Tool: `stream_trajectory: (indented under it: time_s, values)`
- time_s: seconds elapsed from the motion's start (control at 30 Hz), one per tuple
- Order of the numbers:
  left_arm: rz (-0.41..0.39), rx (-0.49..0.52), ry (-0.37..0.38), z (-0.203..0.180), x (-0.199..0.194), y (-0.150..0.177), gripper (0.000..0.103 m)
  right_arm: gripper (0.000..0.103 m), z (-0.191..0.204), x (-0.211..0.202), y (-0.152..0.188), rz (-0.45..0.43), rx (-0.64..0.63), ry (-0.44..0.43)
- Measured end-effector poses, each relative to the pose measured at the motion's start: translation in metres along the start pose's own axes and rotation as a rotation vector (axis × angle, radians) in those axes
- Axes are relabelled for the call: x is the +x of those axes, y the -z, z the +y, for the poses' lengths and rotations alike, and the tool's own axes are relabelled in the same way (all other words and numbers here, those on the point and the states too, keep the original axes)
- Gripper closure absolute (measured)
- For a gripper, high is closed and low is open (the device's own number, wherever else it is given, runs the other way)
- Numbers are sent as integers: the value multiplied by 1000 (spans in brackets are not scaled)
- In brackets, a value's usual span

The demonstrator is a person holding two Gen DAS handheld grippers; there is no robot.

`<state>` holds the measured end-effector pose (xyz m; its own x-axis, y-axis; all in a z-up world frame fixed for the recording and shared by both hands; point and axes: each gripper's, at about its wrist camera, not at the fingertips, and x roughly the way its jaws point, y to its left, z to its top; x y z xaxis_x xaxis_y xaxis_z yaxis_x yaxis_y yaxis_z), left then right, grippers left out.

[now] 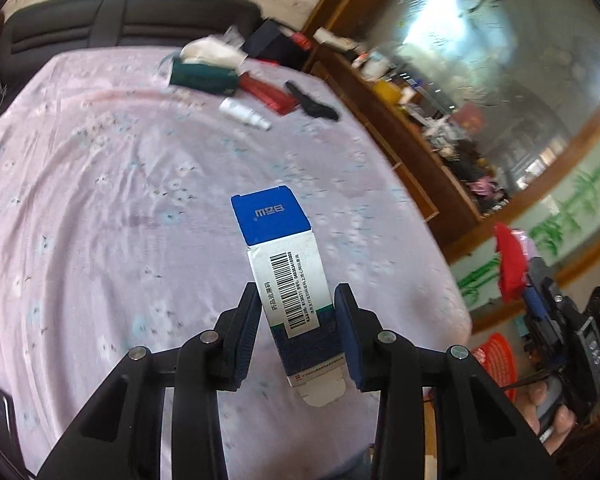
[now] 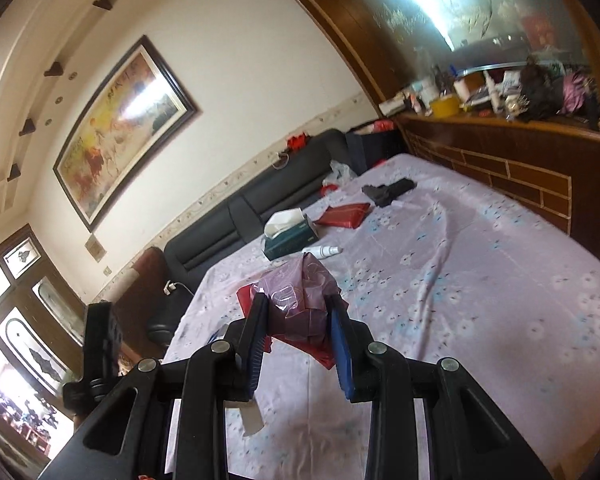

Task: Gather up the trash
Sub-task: 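Carry the medicine box and red-pink wrapper to the red wastebasket and release both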

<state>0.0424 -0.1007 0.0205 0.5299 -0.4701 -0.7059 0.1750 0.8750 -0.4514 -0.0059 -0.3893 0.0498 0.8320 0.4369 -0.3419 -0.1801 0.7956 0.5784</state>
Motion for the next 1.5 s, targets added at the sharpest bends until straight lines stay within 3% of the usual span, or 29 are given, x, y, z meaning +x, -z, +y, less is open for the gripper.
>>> stream_trajectory:
  time_s: [0.3, 0.7, 1.07, 1.5]
  values:
    - [-114, 141, 61, -60, -59, 25, 67, 71, 25, -90, 15, -113, -52, 27]
    - [-185, 244, 103, -96, -99, 52, 67, 71, 49, -175, 35, -237, -98, 45]
    - [-182, 332, 218, -135, -113, 66, 67, 71, 56, -219, 39, -302, -109, 100]
    - [-113, 492, 359, -213, -94, 79, 67, 71, 35, -289, 43, -419, -69, 253]
